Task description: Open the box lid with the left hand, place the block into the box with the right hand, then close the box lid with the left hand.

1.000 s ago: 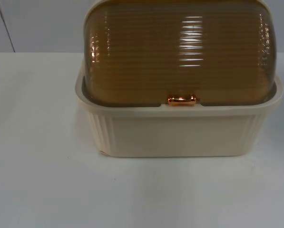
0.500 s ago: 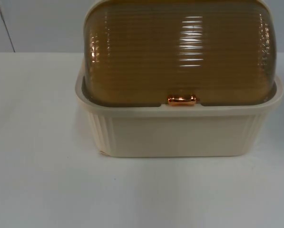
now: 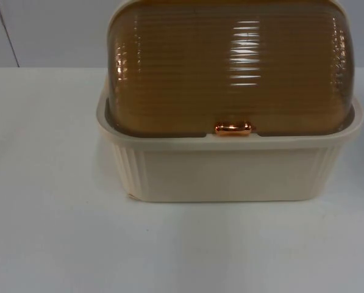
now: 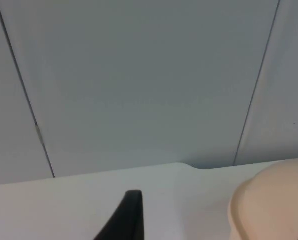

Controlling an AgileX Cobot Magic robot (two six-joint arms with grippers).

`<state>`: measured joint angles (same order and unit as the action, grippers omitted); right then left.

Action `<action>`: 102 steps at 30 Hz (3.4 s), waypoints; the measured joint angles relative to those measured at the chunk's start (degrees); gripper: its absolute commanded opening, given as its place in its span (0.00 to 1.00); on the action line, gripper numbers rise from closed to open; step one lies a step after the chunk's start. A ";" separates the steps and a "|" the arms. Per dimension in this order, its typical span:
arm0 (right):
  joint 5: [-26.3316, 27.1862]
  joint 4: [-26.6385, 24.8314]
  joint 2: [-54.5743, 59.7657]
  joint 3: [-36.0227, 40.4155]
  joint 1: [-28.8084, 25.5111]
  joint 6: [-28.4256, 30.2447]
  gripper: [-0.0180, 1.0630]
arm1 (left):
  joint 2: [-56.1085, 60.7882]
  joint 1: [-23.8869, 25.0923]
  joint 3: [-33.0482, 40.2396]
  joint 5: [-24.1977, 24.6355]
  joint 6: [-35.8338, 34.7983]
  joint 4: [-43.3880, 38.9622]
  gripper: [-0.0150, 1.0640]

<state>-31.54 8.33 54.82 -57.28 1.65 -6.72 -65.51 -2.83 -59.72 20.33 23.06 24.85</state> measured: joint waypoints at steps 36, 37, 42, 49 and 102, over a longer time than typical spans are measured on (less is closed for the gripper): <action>2.55 9.64 -36.87 -2.52 0.00 2.77 0.99 | 38.93 0.00 0.00 -5.92 -0.88 -9.90 0.96; 2.55 8.43 -38.53 -3.69 -0.15 5.60 0.99 | 40.86 0.00 0.00 -5.92 -0.88 -10.27 0.96; 2.77 1.91 -44.56 -7.16 -3.39 16.60 0.99 | 48.62 0.15 0.00 -5.84 -0.88 -12.89 0.96; -4.24 -3.79 -50.34 -7.77 -4.49 19.61 0.99 | 57.86 0.15 -0.10 -1.93 -0.78 -14.53 0.96; -23.64 -11.64 -54.89 -8.51 0.50 17.75 0.99 | 65.52 2.83 -6.40 30.44 -5.15 -11.77 0.96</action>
<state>-55.18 -3.31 -0.06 -65.79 2.15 11.03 0.02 0.00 -66.12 50.77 17.91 13.08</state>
